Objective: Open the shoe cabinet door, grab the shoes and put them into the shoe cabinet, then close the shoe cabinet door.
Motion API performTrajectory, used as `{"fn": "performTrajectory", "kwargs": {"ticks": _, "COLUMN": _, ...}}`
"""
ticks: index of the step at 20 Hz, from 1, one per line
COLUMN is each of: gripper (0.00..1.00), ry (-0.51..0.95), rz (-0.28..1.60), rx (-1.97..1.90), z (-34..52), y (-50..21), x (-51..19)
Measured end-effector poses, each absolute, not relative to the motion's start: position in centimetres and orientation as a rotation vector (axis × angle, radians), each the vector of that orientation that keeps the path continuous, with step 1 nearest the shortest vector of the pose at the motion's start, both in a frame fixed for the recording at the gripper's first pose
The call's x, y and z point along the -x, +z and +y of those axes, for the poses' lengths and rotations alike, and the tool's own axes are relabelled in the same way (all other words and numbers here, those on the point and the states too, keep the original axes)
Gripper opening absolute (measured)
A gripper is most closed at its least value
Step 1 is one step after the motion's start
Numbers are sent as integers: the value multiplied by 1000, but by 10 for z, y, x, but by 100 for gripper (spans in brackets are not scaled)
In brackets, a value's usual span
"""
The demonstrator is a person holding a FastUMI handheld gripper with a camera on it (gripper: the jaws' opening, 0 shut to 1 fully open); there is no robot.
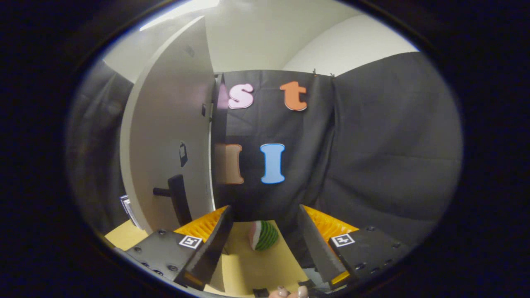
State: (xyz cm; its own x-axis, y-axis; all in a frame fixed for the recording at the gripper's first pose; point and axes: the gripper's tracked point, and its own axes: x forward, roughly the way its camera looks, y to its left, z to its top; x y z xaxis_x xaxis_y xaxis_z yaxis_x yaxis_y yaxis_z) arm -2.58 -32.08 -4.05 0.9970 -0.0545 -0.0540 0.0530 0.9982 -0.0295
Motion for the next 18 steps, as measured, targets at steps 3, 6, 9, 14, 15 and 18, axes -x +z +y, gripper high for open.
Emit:
{"fn": "performTrajectory", "kwargs": {"ticks": 3, "gripper": 97, "ry": -1, "rz": 63, "rx": 18, "z": -315, "y": -42, "x": 14}}
{"fn": "performTrajectory", "kwargs": {"ticks": 6, "gripper": 96, "ry": 46, "rz": 66, "rx": 8, "z": -302, "y": -42, "x": -5}}
{"fn": "performTrajectory", "kwargs": {"ticks": 9, "gripper": 96, "ry": 62, "rz": 56, "rx": -9, "z": -299, "y": -39, "x": -4}}
{"fn": "performTrajectory", "kwargs": {"ticks": 14, "gripper": 95, "ry": 87, "rz": 62, "rx": -26, "z": -277, "y": -40, "x": -1}}
{"fn": "performTrajectory", "kwargs": {"ticks": 15, "gripper": 95, "ry": 100, "rz": 61, "rx": -23, "z": -266, "y": -40, "x": 1}}
{"fn": "performTrajectory", "kwargs": {"ticks": 18, "gripper": 95, "ry": 122, "rz": 55, "rx": 2, "z": -231, "y": -38, "x": 8}}
